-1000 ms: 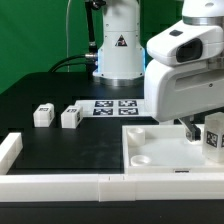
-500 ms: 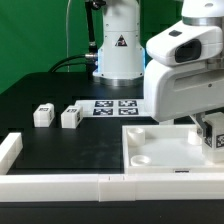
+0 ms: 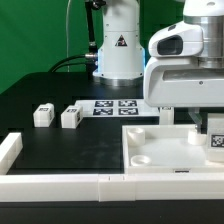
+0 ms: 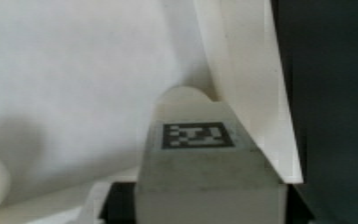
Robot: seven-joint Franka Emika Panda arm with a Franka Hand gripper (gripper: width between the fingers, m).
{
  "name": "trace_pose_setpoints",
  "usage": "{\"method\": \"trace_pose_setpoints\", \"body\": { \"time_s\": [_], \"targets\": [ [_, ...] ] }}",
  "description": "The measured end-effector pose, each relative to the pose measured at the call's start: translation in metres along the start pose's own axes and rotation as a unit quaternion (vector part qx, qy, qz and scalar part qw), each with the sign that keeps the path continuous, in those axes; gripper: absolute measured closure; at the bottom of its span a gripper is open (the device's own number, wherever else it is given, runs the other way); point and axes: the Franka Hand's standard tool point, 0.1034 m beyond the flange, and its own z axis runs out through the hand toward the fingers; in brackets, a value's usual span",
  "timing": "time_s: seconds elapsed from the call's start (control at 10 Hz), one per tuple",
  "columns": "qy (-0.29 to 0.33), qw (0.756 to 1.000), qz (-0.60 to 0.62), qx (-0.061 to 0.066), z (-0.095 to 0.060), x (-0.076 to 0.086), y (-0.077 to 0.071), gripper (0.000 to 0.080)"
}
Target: Assemble one leg
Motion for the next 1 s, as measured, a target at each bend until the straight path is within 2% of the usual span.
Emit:
{"method": "trace_pose_setpoints", "body": {
  "time_s": [0.3, 0.7, 0.9, 1.0],
  "targets": [
    [0.012, 0.985, 0.172, -0.004, 0.0014, 0.0003, -0.0006, 0.0508],
    [0.009, 0.938, 0.346, 0.002, 0.0018, 0.001, -0.0001, 0.0507],
    [0.009, 0.948, 0.319, 0.001, 0.002, 0.0008, -0.0002, 0.0507],
    [0.009, 0.949, 0.315, 0.001, 0.002, 0.0003, -0.0008, 0.0342]
  ]
}}
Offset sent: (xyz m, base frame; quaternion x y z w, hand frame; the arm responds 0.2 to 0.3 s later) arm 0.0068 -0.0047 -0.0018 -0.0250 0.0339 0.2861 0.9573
